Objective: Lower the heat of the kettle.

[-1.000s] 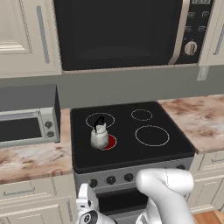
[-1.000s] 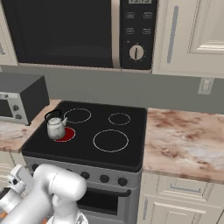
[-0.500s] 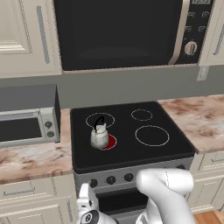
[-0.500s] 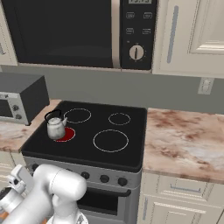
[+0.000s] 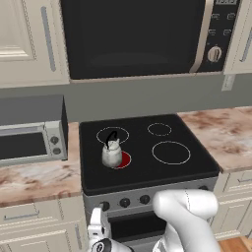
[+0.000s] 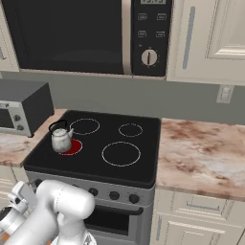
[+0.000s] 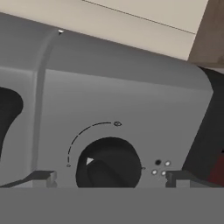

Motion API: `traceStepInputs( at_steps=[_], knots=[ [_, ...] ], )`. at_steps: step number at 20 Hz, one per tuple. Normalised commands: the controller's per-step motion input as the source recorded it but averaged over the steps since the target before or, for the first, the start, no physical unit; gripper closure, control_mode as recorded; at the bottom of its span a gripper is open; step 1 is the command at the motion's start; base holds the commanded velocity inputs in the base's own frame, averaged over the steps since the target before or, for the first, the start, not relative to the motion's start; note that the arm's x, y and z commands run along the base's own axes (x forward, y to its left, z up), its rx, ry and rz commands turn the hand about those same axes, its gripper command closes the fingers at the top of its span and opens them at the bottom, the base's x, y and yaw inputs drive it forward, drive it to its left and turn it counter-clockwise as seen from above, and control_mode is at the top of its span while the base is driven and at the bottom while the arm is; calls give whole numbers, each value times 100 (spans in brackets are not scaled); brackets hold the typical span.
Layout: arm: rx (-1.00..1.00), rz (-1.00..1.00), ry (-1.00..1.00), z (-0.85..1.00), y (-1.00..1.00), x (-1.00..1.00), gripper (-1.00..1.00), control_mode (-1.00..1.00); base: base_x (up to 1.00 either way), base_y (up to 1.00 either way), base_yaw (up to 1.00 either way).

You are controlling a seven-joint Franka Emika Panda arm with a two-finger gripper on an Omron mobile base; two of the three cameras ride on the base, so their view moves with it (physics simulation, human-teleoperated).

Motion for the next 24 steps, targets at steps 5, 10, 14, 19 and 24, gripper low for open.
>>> traceStepInputs(
  at_steps=[5, 10, 14, 19, 24],
  knots=[
    [0, 0, -1, 12, 0, 14, -100, -100, 0, 0, 0],
    [1, 0, 0, 1, 0, 19, -100, -100, 0, 0, 0],
    [2, 0, 0, 1, 0, 25, -100, -100, 0, 0, 0],
    [3, 2, 0, 3, -5, 25, -100, -100, 0, 0, 0],
    [5, 3, -1, 1, -11, 23, -100, -100, 0, 0, 0]
  ],
)
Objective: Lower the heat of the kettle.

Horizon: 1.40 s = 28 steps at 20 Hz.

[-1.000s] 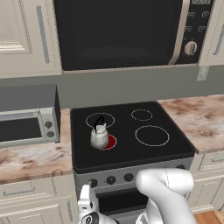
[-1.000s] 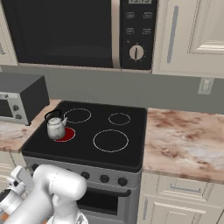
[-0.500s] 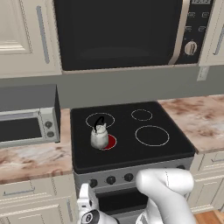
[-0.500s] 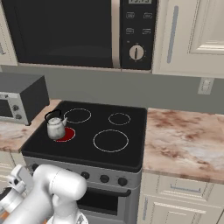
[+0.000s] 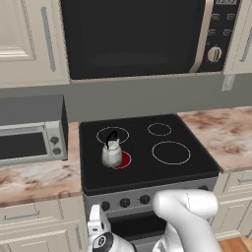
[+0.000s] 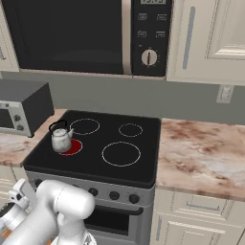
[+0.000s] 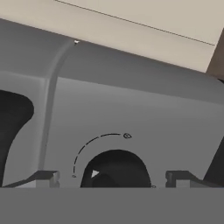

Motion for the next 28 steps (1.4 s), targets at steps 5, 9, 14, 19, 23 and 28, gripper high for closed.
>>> traceStepInputs(
  at_steps=[5, 9, 14, 19, 23, 28],
  knots=[
    [6, 3, -6, 4, -21, 14, -100, -100, 0, 0, 0],
    [3, 3, -2, 12, -13, 18, -100, -100, 0, 0, 0],
    [1, 4, -1, 14, -14, 22, -100, -100, 0, 0, 0],
    [0, 5, 0, 8, -13, 26, -100, -100, 0, 0, 0],
    [2, 5, 0, 2, -18, 20, -100, -100, 0, 0, 0],
    [2, 4, 0, 0, -20, 20, 100, -100, 0, 0, 0]
  ],
)
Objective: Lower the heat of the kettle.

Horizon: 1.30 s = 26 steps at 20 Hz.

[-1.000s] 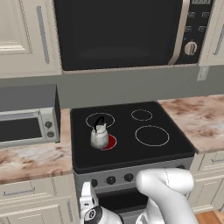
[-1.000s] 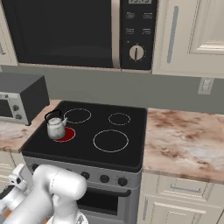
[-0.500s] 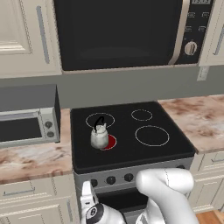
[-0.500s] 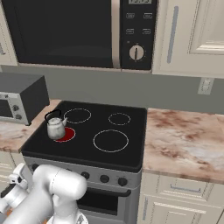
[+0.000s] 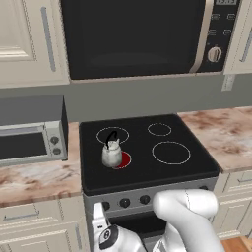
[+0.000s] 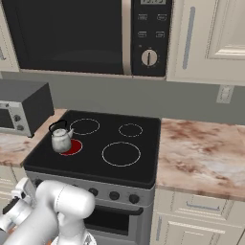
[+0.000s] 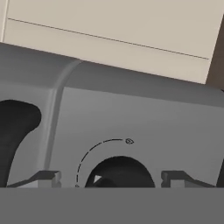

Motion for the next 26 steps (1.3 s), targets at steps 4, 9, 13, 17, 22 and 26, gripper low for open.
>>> traceStepInputs(
  at_steps=[4, 9, 13, 17, 22, 26],
  knots=[
    [2, 4, 0, 1, -17, 23, 100, -100, 0, 0, 0],
    [0, 1, 0, 6, -8, 16, 100, -100, 0, 0, 0],
    [3, 0, 0, 12, -12, 15, 100, -100, 0, 0, 0],
    [9, 0, -10, 0, -14, 0, 100, -100, 0, 0, 0],
    [20, 0, -1, 10, -1, 1, 100, -100, 0, 0, 0],
    [29, 0, 0, 16, -1, 0, 100, -100, 0, 0, 0]
  ],
)
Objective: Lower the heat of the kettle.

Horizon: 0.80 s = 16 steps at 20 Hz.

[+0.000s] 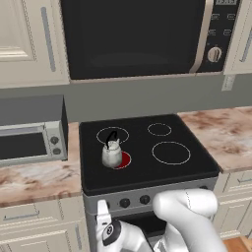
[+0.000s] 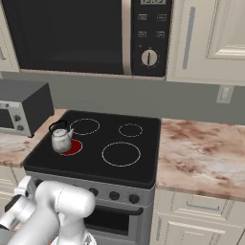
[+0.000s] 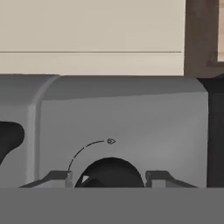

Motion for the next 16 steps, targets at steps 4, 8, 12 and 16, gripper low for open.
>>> traceStepInputs(
  at_steps=[4, 8, 12, 16],
  knots=[
    [34, 0, 0, 11, -4, 0, 100, -100, 0, 0, 0],
    [31, 0, -1, 11, -7, 0, 100, -100, 0, 0, 0],
    [28, -2, -3, 8, -19, 0, 100, -100, 0, 0, 0],
    [29, -2, -4, 4, -23, 0, 100, -100, 0, 0, 0]
  ],
)
